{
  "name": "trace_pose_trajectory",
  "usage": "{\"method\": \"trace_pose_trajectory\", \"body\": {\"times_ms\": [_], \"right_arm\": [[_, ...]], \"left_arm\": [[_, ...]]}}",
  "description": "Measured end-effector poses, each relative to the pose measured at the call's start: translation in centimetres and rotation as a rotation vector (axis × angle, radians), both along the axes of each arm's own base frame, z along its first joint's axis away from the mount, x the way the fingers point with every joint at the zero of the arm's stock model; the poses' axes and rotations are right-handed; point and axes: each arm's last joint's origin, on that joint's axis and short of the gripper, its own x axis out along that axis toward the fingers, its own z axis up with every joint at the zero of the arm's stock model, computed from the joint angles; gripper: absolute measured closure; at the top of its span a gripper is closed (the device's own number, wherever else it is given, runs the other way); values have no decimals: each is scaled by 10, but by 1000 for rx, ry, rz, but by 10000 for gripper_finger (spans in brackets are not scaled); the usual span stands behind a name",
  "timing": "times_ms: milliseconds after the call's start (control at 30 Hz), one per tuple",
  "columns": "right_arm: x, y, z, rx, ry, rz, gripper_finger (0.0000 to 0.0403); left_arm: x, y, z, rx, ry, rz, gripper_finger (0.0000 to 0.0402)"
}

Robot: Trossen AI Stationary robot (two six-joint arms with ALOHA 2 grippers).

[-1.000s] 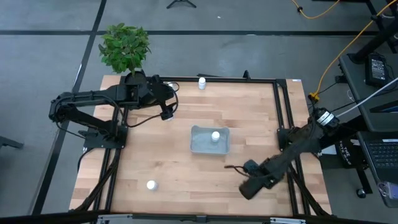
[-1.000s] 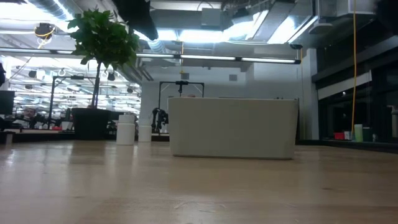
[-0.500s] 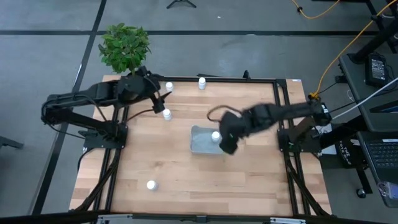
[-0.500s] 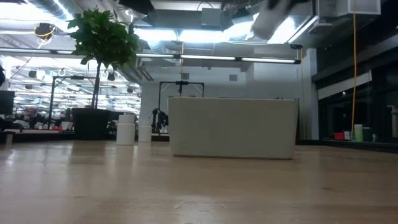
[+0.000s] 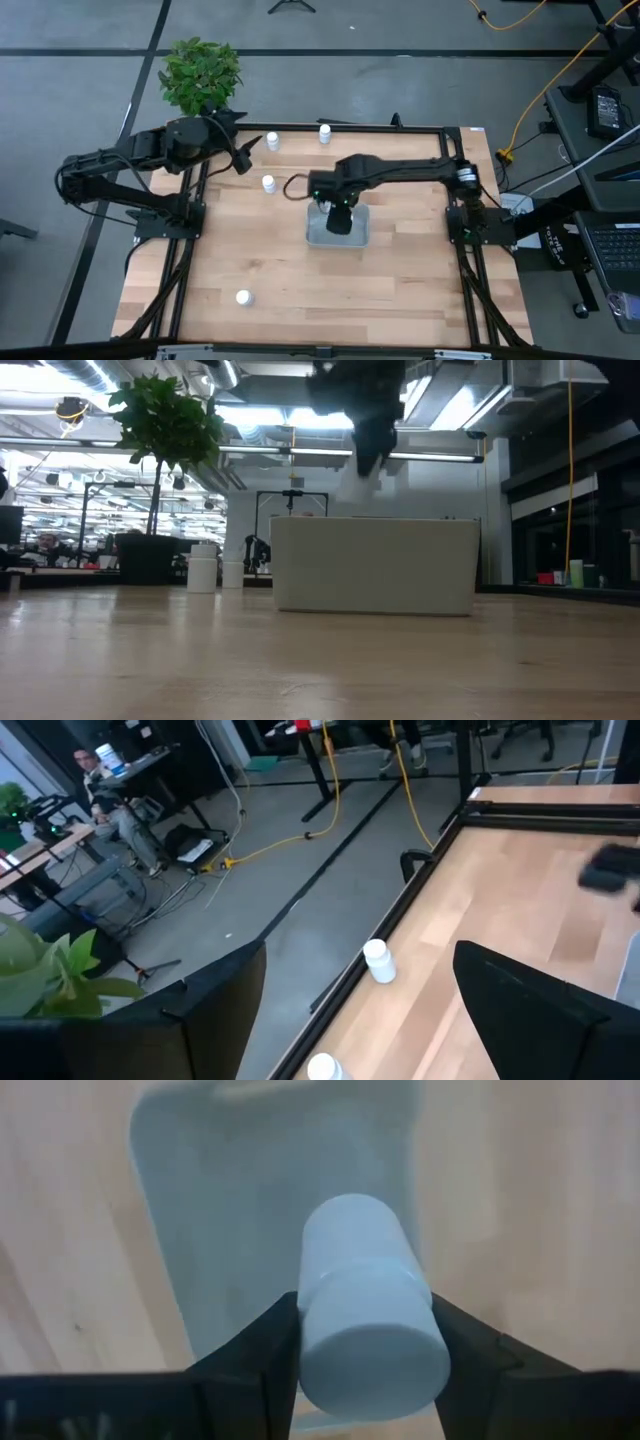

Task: Pick and place pill bottles into a basket
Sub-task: Put the white pill bottle into the gray bin

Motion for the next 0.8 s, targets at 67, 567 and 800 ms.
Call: {"method": "trace_pose_trajectory", "body": {"times_ms": [67,567,800], "right_arm": [[6,3,-12,17,27,37,238],[33,3,-71,-5,86,154,238],[36,-15,-84,-4,116,116,238]], "left_arm": [[0,0,-1,-1,5,11,84],[5,1,-5,-44,0,23,84],[6,-2,-5,-75,-12,-8,84]]}}
